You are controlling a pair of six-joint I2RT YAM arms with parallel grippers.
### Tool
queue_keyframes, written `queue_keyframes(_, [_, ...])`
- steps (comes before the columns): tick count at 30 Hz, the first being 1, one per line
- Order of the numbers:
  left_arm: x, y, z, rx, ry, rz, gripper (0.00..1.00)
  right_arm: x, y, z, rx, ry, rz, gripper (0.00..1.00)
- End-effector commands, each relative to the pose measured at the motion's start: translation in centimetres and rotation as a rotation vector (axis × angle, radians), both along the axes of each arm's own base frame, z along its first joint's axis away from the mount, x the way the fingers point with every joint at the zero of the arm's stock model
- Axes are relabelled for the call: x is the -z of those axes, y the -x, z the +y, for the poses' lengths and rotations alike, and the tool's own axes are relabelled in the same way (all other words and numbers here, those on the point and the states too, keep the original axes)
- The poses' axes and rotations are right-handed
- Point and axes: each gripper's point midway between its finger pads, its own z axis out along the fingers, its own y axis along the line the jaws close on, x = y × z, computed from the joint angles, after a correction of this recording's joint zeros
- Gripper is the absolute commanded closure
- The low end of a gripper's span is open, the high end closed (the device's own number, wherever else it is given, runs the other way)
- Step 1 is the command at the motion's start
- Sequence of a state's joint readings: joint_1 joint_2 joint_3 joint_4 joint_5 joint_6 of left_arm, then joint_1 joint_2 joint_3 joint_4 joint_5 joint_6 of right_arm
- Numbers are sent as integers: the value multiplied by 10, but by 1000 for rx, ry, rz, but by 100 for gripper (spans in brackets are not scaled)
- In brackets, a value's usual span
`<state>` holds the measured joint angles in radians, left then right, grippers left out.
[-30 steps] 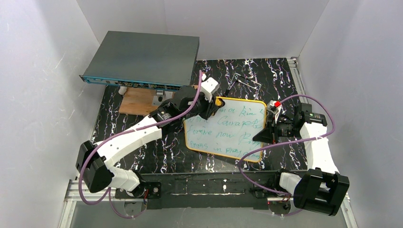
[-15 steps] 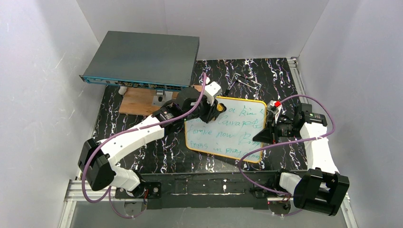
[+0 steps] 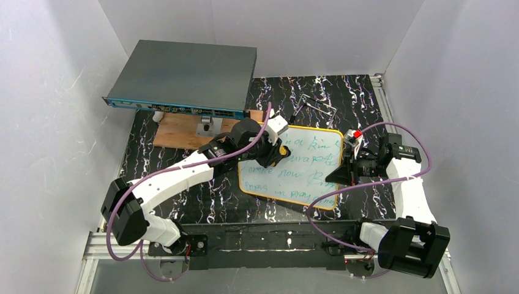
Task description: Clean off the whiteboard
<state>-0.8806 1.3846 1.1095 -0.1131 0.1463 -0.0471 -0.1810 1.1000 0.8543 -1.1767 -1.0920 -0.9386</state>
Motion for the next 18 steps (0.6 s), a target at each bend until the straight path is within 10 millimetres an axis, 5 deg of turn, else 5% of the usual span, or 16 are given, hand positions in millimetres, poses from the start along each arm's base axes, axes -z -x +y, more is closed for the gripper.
queue_keyframes(1, [-18, -17, 1, -48, -25, -57, 100, 20, -7, -17, -42, 176, -110, 99])
queue_keyframes(12, [-53, -58, -4, -127, -40, -161, 100, 20, -7, -18, -41, 180, -117, 99])
queue_keyframes(18, [-49, -59, 1, -131, -46, -150, 100, 20, -7, -18, -40, 182, -116, 99])
